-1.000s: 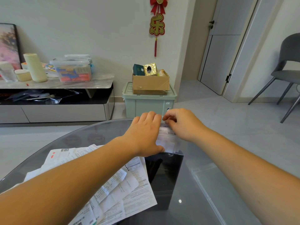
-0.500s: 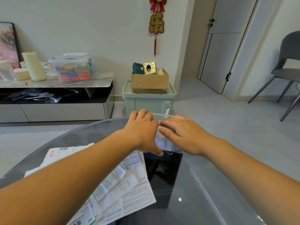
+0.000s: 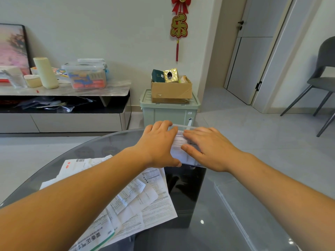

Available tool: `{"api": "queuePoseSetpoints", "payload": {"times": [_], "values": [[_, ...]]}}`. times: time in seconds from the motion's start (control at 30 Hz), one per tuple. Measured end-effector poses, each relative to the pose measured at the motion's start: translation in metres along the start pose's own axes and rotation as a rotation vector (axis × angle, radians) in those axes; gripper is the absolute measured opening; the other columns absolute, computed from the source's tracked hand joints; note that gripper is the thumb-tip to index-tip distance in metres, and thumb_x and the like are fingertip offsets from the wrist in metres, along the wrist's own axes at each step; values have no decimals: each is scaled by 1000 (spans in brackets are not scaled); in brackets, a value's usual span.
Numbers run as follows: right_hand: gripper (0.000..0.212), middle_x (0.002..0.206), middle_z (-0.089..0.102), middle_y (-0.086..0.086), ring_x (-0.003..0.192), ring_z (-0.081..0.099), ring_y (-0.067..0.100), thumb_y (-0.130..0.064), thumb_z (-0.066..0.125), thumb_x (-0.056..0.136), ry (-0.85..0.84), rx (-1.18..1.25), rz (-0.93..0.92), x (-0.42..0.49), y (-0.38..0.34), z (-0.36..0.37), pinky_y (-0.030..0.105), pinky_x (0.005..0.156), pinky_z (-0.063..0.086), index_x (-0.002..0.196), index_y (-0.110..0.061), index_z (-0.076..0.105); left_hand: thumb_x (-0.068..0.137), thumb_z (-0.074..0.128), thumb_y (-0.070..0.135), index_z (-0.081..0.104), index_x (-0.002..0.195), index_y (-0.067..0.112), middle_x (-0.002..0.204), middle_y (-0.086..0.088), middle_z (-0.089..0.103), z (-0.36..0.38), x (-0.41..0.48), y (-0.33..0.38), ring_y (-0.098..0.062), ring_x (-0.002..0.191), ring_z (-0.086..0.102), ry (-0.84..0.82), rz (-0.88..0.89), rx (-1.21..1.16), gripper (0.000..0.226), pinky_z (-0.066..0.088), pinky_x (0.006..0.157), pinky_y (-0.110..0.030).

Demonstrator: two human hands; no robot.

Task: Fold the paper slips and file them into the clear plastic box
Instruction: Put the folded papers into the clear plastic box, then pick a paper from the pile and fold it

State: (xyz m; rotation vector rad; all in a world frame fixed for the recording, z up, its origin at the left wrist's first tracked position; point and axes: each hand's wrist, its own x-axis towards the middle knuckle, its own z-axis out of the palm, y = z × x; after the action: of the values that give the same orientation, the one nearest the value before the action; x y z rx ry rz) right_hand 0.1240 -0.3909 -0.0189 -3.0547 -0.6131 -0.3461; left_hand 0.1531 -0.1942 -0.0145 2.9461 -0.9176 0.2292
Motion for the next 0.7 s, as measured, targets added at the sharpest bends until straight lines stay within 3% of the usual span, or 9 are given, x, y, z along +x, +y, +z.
{"api": "queuePoseSetpoints", "payload": {"times": [0.13, 0.27, 0.37, 0.53, 0.7], "values": [[52, 131, 60, -10, 119, 50, 13, -59, 30, 101, 7, 26, 10, -4, -4, -10, 33, 99, 36, 137, -29, 52, 74, 71, 68, 18, 156, 22, 157, 0, 24, -11, -25, -4, -23, 144, 23, 19, -48, -72, 108, 20, 118, -42], [50, 126, 64, -8, 115, 52, 14, -55, 35, 100, 125, 186, 97, -18, -15, -23, 35, 96, 40, 131, -25, 60, 83, 66, 62, 23, 156, 23, 157, 1, 31, -25, -63, -10, -22, 144, 28, 38, -135, -163, 93, 26, 118, -42], [30, 117, 65, -11, 106, 50, 8, -40, 46, 102, 170, 321, 147, -37, -35, -30, 30, 91, 44, 119, -25, 66, 90, 60, 59, 32, 153, 26, 155, 3, 37, -30, -100, -18, -20, 140, 38, 11, -240, -233, 77, 35, 115, -39], [22, 93, 65, -19, 92, 56, 3, -40, 49, 99, 33, 486, 106, -76, -89, -34, 34, 84, 51, 93, -31, 69, 91, 58, 58, 47, 139, 33, 144, 10, 49, -28, -171, -30, -13, 124, 54, -65, -376, -302, 55, 46, 105, -31], [34, 117, 61, -24, 116, 44, -3, -49, 43, 101, -200, 495, 19, -110, -149, -34, 25, 99, 43, 120, -33, 65, 92, 53, 60, 48, 140, 30, 143, 7, 47, -21, -232, -31, -14, 125, 49, -100, -356, -217, 57, 42, 106, -29]]}}
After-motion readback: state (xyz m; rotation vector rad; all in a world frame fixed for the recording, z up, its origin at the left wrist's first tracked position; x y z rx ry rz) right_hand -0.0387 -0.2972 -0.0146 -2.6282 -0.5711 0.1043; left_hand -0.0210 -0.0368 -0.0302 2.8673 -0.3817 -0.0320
